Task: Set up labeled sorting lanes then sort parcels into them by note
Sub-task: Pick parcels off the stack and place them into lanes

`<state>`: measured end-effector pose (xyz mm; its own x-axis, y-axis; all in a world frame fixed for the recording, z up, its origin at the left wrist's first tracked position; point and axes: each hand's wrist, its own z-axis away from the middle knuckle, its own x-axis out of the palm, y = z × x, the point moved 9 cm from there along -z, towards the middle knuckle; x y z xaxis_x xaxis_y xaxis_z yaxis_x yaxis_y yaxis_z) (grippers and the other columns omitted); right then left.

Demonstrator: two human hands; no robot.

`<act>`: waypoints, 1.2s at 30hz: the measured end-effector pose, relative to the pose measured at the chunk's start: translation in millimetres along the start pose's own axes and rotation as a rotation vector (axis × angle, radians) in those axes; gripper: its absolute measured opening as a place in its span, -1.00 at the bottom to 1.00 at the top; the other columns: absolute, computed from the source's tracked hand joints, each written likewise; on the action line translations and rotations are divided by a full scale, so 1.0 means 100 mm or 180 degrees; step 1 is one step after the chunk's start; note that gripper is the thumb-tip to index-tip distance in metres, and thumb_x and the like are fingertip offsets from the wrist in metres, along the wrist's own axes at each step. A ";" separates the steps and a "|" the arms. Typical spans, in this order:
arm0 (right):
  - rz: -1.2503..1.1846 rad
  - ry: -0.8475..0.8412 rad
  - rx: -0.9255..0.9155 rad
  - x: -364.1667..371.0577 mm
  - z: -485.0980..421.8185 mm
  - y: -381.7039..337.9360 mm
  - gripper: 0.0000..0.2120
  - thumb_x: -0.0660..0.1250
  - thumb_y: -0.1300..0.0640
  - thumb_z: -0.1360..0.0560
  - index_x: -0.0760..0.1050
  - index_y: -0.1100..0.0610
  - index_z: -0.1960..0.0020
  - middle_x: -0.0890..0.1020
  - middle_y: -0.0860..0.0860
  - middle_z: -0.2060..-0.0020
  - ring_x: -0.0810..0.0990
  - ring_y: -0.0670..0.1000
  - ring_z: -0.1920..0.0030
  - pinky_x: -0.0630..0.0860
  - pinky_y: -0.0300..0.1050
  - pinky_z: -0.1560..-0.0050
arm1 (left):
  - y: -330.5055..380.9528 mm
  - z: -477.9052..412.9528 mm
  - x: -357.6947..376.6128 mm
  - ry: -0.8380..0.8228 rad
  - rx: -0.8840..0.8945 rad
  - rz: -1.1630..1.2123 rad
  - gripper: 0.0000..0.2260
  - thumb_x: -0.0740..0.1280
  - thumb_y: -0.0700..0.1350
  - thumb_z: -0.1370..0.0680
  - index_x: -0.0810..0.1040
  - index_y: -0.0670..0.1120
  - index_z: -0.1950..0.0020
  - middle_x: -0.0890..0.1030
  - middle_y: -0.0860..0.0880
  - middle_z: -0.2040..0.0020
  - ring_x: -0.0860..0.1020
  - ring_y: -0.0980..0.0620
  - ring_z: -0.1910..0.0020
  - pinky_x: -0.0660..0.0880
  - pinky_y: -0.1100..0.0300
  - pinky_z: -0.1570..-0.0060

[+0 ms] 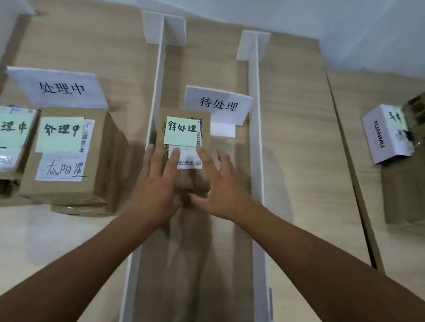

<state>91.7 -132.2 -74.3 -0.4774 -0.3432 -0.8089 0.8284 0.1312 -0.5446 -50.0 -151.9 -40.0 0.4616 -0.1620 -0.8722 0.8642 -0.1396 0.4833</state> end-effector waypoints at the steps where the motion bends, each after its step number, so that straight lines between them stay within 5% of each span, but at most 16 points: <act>1: 0.0058 0.0128 -0.0029 -0.14 0.11 -0.01 0.03 0.46 -0.25 -0.40 -0.22 -0.34 -0.58 -0.11 0.09 -0.61 -0.04 0.19 -0.61 0.27 0.18 -0.45 | 0.11 0.04 -0.07 0.0069 0.0099 -0.0101 -0.11 0.54 -0.12 -0.43 0.12 -0.23 -0.63 -0.03 -0.31 -0.63 -0.13 -0.31 -0.62 -0.03 -0.19 -0.58; 7: 0.0150 0.0743 -0.0003 -1.12 1.32 0.41 -0.20 0.42 -0.14 -0.50 0.08 -0.10 -0.60 0.17 0.10 -0.48 0.21 0.16 -0.52 0.45 0.11 -0.35 | 1.32 0.30 -0.22 0.0412 0.0704 -0.0097 -0.16 0.65 -0.09 -0.31 0.38 -0.30 -0.48 0.40 -0.32 -0.46 0.15 -0.20 -0.51 0.13 -0.21 -0.51; 11: 0.0367 0.1008 0.0381 -1.74 2.62 1.16 -0.26 0.36 -0.15 -0.55 0.12 -0.07 -0.62 0.24 0.04 -0.45 0.30 0.06 -0.45 0.47 0.05 -0.31 | 2.53 0.58 0.11 0.0227 0.1052 0.0043 -0.17 0.54 0.11 -0.45 0.25 -0.13 -0.60 0.24 -0.16 -0.59 0.11 -0.20 -0.60 0.08 -0.11 -0.58; 16: 0.0370 0.1402 0.0868 -2.36 4.26 2.07 -0.27 0.37 -0.17 -0.53 0.14 -0.08 -0.60 0.28 -0.01 -0.44 0.38 0.03 -0.38 0.45 -0.05 -0.29 | 4.10 1.16 0.71 0.0023 0.1735 0.0319 -0.20 0.53 0.13 -0.45 0.30 -0.12 -0.57 0.29 -0.13 -0.56 0.20 -0.17 -0.57 0.18 -0.10 -0.55; 24: 0.0413 0.1765 0.1295 -2.74 6.20 3.29 -0.30 0.37 -0.18 -0.51 0.19 -0.11 -0.57 0.31 -0.04 -0.43 0.40 0.03 -0.39 0.49 0.03 -0.27 | 5.95 1.95 1.93 -0.0517 0.2059 0.0616 -0.16 0.48 0.28 -0.43 0.21 0.05 -0.59 0.21 0.03 -0.59 0.15 0.03 -0.57 0.22 0.00 -0.52; 36: 0.0013 0.1955 0.1443 -3.37 6.88 5.14 -0.35 0.43 -0.11 -0.50 0.26 -0.12 -0.52 0.33 -0.11 -0.36 0.40 -0.08 -0.35 0.49 -0.10 -0.24 | 7.46 1.69 3.24 -0.0881 0.1962 0.0769 -0.06 0.48 0.30 -0.42 0.10 0.02 -0.64 0.06 -0.03 -0.65 0.06 -0.02 -0.61 0.21 -0.04 -0.55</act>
<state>879.9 -588.9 70.8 -0.4416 0.2528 -0.8608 0.8064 -0.3088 -0.5044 710.5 -473.4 50.5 0.4872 -0.4885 -0.7238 0.4364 -0.5817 0.6864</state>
